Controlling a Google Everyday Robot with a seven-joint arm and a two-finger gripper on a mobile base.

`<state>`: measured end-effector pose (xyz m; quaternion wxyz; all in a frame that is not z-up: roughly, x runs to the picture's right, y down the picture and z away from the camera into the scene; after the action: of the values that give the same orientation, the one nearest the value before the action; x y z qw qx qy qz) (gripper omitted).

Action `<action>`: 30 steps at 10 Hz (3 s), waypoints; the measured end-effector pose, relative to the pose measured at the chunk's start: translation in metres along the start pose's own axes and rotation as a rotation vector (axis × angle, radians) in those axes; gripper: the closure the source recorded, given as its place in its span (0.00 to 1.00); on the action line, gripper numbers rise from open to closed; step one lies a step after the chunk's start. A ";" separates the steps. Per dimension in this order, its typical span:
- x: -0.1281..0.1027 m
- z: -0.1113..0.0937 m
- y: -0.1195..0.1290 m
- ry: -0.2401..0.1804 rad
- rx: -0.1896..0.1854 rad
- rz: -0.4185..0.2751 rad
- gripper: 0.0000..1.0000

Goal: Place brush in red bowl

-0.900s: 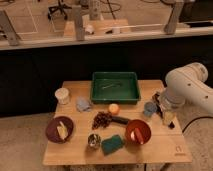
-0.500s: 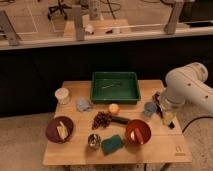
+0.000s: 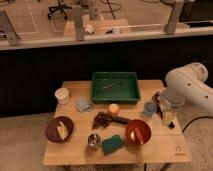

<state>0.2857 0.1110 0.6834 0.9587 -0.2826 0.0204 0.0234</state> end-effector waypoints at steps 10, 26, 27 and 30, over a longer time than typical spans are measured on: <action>0.000 0.000 0.000 0.000 0.000 0.000 0.20; 0.088 0.144 -0.047 -0.032 0.025 0.107 0.20; 0.091 0.152 -0.047 -0.043 0.016 0.124 0.20; 0.093 0.172 -0.050 -0.082 -0.006 0.175 0.20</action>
<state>0.3856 0.1654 0.8504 0.9522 -0.2814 0.0055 0.1188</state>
